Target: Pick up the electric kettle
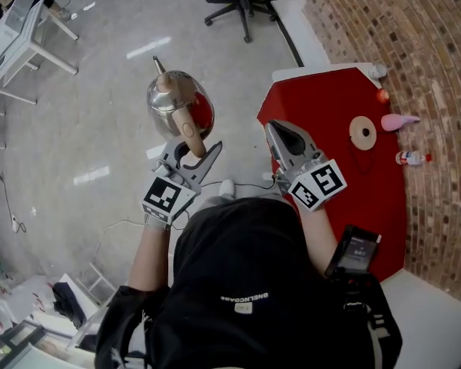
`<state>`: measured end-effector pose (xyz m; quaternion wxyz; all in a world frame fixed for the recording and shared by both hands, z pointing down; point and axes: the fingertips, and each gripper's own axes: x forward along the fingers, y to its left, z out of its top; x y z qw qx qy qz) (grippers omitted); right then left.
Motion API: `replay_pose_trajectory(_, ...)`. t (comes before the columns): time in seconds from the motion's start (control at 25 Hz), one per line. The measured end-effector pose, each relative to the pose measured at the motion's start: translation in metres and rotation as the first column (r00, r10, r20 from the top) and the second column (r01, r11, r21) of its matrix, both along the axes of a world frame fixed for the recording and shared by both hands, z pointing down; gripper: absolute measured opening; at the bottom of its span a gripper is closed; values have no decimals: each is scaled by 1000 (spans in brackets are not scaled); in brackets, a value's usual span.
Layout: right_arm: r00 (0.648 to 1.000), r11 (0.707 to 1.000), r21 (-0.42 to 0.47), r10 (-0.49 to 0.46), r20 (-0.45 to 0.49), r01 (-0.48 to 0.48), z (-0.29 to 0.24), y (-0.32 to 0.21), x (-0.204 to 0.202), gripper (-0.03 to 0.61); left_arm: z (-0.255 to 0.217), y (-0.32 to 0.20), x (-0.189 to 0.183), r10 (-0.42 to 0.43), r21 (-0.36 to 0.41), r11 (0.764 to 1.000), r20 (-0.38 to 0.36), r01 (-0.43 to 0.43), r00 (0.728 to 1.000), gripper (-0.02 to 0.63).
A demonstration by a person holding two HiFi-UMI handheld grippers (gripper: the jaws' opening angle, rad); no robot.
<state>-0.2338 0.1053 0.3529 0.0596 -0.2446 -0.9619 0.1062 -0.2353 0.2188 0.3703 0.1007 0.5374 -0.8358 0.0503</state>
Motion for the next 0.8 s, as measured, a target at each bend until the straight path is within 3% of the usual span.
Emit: replay_pose_trajectory(0.8, 998, 998, -3, 55, -14, -55, 8, -14, 4, 8, 4, -15, 5, 61, -7, 998, -1, -61, 998, 140)
